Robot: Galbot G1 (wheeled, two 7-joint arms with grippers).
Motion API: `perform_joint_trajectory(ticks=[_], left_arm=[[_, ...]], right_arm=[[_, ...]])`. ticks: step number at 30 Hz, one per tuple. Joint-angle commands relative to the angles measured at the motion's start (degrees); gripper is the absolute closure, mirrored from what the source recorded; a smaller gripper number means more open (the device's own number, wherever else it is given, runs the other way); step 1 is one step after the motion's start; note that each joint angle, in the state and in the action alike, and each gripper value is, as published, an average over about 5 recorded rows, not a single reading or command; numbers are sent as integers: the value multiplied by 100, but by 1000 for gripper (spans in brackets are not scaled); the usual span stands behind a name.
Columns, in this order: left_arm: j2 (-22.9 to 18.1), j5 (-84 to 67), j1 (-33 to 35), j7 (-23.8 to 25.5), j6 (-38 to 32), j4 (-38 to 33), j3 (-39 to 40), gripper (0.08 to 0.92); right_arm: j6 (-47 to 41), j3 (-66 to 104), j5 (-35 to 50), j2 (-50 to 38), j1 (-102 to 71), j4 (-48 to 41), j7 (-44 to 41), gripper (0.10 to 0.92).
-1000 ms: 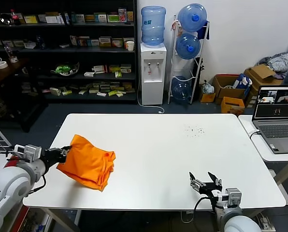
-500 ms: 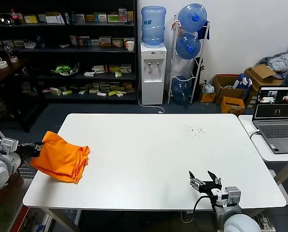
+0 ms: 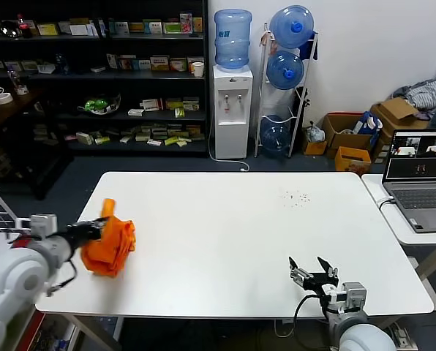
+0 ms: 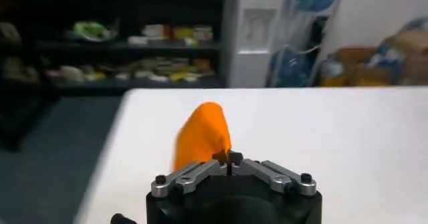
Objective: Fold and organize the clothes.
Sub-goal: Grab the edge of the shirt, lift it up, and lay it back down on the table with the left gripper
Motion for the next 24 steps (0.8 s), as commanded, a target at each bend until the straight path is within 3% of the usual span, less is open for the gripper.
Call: perform_joint_trajectory(ticks=[1,4,7,14,24], left_arm=[[-2808,-1385,-1881,-1748,-23,-25,2954,905],[-3547,-672,-2153,-1433,42,722,3242,905],[-3914,-254,-2240,-1141,56,1147,3287,905],[-3959,259,-2233,-769,36,1531,3209,905],[-3912,377,-2140,-704,20,1530,3236,905]], right_arm=[[-51,51,-33,79,-23,-22,89,203],[-71,76,-33,96,-66,15,118,203],[-78,135,-28,103,-131,59,124,203],[-66,183,-20,130,-190,70,117,203],[-58,164,-23,124,-184,77,112,203]])
